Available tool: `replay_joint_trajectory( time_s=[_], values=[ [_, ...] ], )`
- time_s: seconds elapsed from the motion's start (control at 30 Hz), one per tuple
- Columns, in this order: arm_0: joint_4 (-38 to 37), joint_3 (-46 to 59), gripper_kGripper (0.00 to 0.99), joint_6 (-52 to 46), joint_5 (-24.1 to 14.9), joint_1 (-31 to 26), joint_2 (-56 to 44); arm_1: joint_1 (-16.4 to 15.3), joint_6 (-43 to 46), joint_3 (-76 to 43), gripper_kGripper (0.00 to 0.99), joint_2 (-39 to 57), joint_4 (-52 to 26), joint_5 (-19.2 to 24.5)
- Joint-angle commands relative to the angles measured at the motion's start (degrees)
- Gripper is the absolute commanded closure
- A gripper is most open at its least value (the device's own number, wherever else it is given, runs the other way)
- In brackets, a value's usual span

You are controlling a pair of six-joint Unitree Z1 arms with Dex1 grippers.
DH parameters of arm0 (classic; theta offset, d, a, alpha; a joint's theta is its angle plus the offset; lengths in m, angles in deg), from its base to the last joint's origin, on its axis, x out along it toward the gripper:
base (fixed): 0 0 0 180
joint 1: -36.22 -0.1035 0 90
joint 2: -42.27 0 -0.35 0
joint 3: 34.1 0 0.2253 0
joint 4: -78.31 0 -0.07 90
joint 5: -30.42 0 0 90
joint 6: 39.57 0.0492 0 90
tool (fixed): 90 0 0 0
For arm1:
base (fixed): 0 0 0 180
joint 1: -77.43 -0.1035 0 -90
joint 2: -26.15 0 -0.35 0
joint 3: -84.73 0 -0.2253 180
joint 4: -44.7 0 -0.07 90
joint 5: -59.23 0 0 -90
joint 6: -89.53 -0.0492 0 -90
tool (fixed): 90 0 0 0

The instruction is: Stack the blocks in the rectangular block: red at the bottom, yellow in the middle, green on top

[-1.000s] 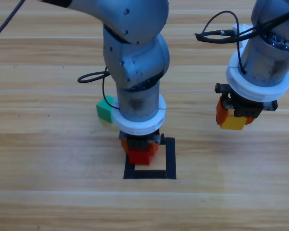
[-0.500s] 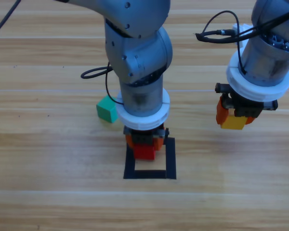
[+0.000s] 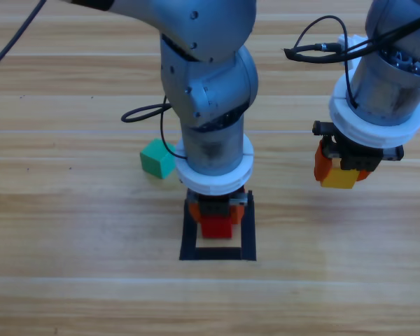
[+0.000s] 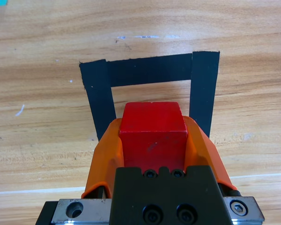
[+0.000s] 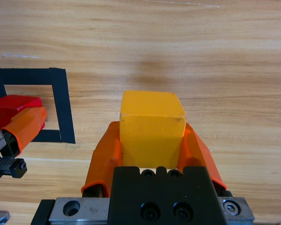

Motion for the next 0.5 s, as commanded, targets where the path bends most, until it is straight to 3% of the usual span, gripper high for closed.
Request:
replay_joint_trajectory(
  time_s=[0.03, 0.5],
  values=[
    [0.0, -1.2, 0.950, -1.1, 0.6, 1.8, 3.6, 0.8, 0.1, 0.6, 0.801, 1.0, 0.5, 1.0],
    [0.0, -1.2, 0.950, -1.1, -0.2, 2.0, 5.0, 0.8, 0.1, 0.6, 0.801, 1.0, 0.5, 0.8]
  ],
)
